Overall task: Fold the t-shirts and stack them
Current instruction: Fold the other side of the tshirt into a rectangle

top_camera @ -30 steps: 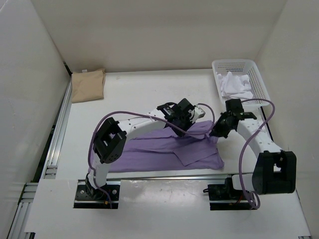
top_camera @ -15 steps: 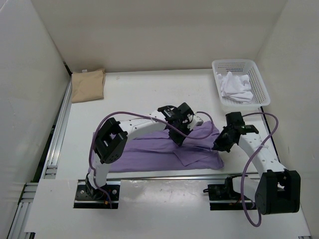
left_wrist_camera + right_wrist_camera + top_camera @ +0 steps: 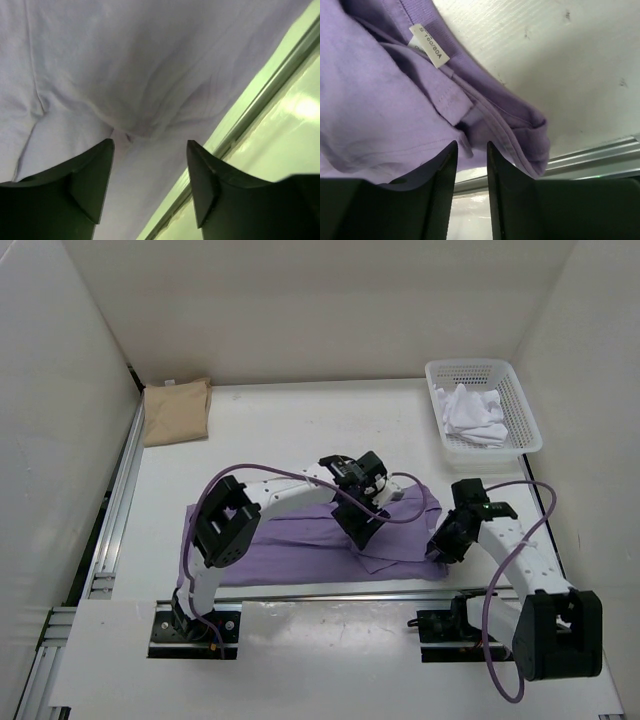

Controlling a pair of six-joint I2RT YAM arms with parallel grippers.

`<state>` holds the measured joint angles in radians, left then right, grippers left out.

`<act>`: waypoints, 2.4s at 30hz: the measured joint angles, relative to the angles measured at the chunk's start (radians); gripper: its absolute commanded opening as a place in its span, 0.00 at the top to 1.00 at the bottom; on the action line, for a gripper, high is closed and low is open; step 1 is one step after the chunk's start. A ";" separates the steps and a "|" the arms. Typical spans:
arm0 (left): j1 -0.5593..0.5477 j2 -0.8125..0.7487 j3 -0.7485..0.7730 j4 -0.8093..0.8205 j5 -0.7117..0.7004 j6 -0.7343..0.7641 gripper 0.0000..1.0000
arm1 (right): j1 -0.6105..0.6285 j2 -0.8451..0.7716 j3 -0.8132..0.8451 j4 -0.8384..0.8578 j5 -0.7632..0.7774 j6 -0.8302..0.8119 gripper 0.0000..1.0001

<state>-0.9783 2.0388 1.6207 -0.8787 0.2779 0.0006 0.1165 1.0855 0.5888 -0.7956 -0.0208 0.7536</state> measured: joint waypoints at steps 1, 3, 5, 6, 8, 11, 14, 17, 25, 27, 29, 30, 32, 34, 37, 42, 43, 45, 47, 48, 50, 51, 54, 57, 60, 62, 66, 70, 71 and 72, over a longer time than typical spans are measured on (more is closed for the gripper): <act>0.002 0.000 0.000 -0.012 0.004 -0.002 0.27 | 0.000 -0.018 0.002 -0.010 0.009 0.000 0.64; 0.014 -0.004 0.002 -0.043 0.024 -0.004 0.25 | 0.000 -0.055 0.019 -0.035 0.031 -0.001 0.64; 0.035 -0.025 0.000 -0.074 0.045 -0.004 0.24 | 0.000 -0.079 0.057 -0.048 0.050 -0.003 0.64; 0.056 -0.046 -0.006 -0.081 0.054 -0.004 0.24 | 0.000 -0.080 0.082 -0.048 0.060 -0.005 0.64; 0.129 -0.124 -0.042 -0.087 0.062 -0.003 0.25 | 0.003 -0.063 0.138 -0.032 0.072 -0.013 0.67; 0.339 -0.271 -0.123 -0.056 0.009 -0.001 0.27 | 0.020 0.042 0.240 0.010 0.090 -0.027 0.74; 0.601 -0.400 -0.266 0.020 -0.120 -0.002 0.29 | 0.061 0.210 0.350 0.052 0.114 -0.041 0.79; 0.812 -0.471 -0.415 0.073 -0.247 -0.003 0.30 | 0.106 0.381 0.457 0.087 0.144 -0.056 0.80; 1.052 -0.387 -0.546 0.138 -0.344 -0.001 0.34 | 0.153 0.677 0.560 0.121 0.231 -0.071 0.80; 1.072 -0.341 -0.544 0.154 -0.344 -0.001 0.36 | 0.153 0.731 0.574 0.121 0.241 -0.073 0.80; 1.074 -0.292 -0.535 0.159 -0.346 -0.001 0.36 | 0.153 0.763 0.616 0.109 0.251 -0.073 0.80; 1.076 -0.264 -0.521 0.156 -0.345 -0.001 0.36 | 0.154 0.778 0.637 0.103 0.256 -0.073 0.80; 1.083 -0.236 -0.485 0.150 -0.346 0.000 0.36 | 0.155 0.810 0.678 0.092 0.262 -0.074 0.80; 1.093 -0.199 -0.439 0.145 -0.345 0.000 0.35 | 0.155 0.843 0.724 0.079 0.269 -0.073 0.80; 1.109 -0.134 -0.347 0.144 -0.347 0.000 0.31 | 0.155 0.903 0.814 0.058 0.283 -0.072 0.80; 1.127 -0.063 -0.235 0.188 -0.350 -0.001 0.24 | 0.155 0.966 0.912 0.063 0.307 -0.072 0.80; 1.127 -0.063 -0.229 0.197 -0.350 0.000 0.24 | 0.155 0.969 0.917 0.063 0.308 -0.073 0.80; 1.130 -0.075 -0.225 0.203 -0.349 -0.001 0.24 | 0.155 0.969 0.919 0.062 0.307 -0.074 0.79; 1.137 -0.104 -0.226 0.201 -0.345 0.000 0.24 | 0.156 0.965 0.918 0.063 0.303 -0.082 0.78; 1.139 -0.131 -0.230 0.202 -0.342 0.000 0.24 | 0.160 0.957 0.914 0.066 0.302 -0.087 0.77; 1.144 -0.205 -0.253 0.209 -0.340 0.000 0.24 | 0.166 0.927 0.901 0.069 0.302 -0.097 0.75; 1.146 -0.248 -0.270 0.208 -0.339 -0.001 0.25 | 0.171 0.905 0.894 0.069 0.302 -0.103 0.74; 1.148 -0.394 -0.337 0.205 -0.336 0.000 0.32 | 0.193 0.803 0.861 0.074 0.306 -0.113 0.71; 1.147 -0.464 -0.398 0.177 -0.304 0.000 0.33 | 0.211 0.680 0.806 0.086 0.304 -0.119 0.70; 1.146 -0.435 -0.451 0.128 -0.258 0.000 0.33 | 0.212 0.582 0.729 0.089 0.289 -0.124 0.70; 1.140 -0.380 -0.481 0.099 -0.227 0.000 0.33 | 0.212 0.540 0.664 0.092 0.274 -0.124 0.70; 1.125 -0.306 -0.502 0.063 -0.203 0.000 0.33 | 0.211 0.496 0.513 0.084 0.241 -0.112 0.70; 1.106 -0.292 -0.502 0.063 -0.190 0.000 0.39 | 0.203 0.469 0.399 0.081 0.201 -0.099 0.70; 1.102 -0.292 -0.501 0.064 -0.188 0.000 0.40 | 0.193 0.463 0.381 0.084 0.191 -0.097 0.70; 1.099 -0.291 -0.501 0.064 -0.188 0.000 0.43 | 0.180 0.456 0.362 0.093 0.176 -0.094 0.70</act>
<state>0.1207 1.7473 1.1198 -0.8150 0.0898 0.0002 0.2970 1.5417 0.9508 -0.7025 0.1551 0.6598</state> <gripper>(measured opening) 0.605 0.303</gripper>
